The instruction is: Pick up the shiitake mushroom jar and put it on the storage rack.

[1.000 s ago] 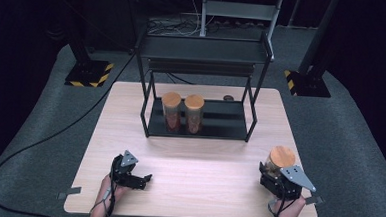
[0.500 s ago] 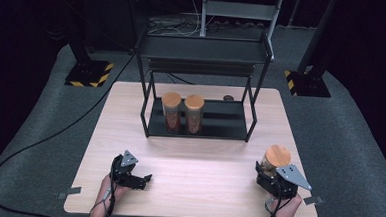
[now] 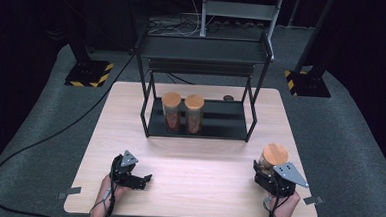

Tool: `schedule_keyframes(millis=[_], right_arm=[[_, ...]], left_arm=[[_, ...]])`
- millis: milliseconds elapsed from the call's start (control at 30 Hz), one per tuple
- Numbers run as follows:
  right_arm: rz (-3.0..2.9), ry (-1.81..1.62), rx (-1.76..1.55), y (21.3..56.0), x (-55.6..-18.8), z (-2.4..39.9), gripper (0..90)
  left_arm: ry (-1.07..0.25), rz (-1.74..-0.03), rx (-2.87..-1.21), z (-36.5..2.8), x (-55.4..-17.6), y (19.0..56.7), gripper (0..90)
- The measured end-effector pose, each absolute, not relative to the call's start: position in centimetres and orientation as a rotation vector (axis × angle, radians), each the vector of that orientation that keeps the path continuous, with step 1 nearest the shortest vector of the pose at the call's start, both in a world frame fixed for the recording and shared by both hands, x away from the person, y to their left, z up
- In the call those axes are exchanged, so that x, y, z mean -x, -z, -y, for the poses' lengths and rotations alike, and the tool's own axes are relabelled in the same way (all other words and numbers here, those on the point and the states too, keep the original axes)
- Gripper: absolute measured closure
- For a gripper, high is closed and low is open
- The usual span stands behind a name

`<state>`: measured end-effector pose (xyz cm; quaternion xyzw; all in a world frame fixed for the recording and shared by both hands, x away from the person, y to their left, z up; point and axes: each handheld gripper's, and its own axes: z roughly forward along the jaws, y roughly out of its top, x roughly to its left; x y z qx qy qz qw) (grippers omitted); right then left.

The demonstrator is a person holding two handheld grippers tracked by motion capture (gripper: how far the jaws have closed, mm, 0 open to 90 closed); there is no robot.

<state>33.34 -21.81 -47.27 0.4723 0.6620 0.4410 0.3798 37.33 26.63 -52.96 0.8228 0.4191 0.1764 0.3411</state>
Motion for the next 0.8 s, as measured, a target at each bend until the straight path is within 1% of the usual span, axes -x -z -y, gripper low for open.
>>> schedule_keyframes(millis=[800], right_arm=[[-1.718,-1.130,-1.185,47.10,-34.21,20.87,24.9]], left_arm=[[-0.459,-1.084,-2.143,-26.63,-37.35,52.96,0.6]])
